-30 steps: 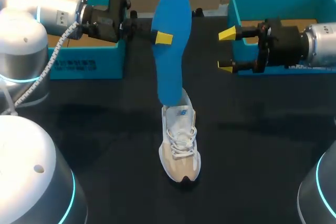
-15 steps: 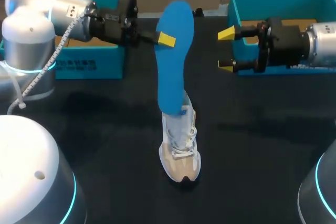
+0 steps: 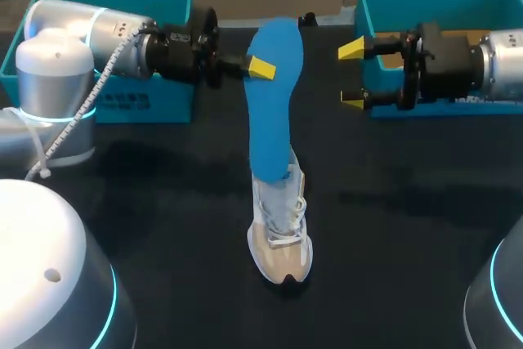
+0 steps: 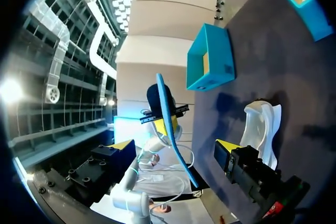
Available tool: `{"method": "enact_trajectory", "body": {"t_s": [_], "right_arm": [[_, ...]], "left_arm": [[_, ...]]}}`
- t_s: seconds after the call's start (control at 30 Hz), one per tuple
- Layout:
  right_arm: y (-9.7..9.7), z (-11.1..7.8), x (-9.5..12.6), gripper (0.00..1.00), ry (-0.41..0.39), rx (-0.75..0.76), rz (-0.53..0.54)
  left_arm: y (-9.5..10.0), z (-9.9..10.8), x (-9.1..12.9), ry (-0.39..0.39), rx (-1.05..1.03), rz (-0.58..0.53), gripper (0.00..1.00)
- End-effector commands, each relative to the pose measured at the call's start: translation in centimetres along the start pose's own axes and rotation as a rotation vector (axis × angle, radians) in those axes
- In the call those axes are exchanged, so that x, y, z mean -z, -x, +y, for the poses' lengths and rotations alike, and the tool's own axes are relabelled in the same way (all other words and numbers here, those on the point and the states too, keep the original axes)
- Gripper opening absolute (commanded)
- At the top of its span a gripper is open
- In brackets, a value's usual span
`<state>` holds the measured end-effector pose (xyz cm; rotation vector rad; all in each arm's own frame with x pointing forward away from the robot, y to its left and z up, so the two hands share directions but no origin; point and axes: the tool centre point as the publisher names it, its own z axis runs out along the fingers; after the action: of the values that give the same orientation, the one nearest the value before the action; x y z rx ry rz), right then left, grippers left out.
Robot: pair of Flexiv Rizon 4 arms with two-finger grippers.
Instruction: Take the shoe out of the shoebox, open the shoe tongue, remove and reinsert the insole, then place the shoe into the shoebox
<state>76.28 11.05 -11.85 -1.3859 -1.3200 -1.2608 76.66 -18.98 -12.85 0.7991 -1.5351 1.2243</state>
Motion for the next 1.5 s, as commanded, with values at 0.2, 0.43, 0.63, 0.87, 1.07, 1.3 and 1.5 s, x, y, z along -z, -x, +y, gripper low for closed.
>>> {"method": "enact_trajectory", "body": {"t_s": [0.2,0.43,0.63,0.87,1.07,1.3,1.5], "right_arm": [[-1.3,-1.1,-0.4,1.00,0.047,0.017,-0.058],[-3.0,-1.5,-1.1,1.00,0.084,0.037,-0.154],[-5.0,-1.4,-1.8,1.00,0.137,0.076,-0.249],[-7.0,-1.4,-2.4,1.00,0.168,0.105,-0.359],[-8.1,-1.4,-2.7,1.00,0.186,0.120,-0.468],[-9.1,-1.2,-3.0,1.00,0.178,0.128,-0.616],[-9.9,-1.1,-3.4,1.00,0.175,0.135,-0.735]], "left_arm": [[1.0,-0.4,0.1,0.018,0.054,0.010,0.00],[2.0,-0.7,0.2,0.011,0.083,0.011,0.00],[2.4,-0.8,0.1,0.001,0.132,0.017,0.00],[3.1,-0.7,-0.1,-0.005,0.187,0.013,0.00],[3.6,-1.0,-0.1,-0.060,0.217,-0.003,0.00],[3.9,-1.0,0.1,-0.083,0.232,-0.008,0.00],[4.0,-1.1,0.3,-0.102,0.235,-0.022,0.00]]}}
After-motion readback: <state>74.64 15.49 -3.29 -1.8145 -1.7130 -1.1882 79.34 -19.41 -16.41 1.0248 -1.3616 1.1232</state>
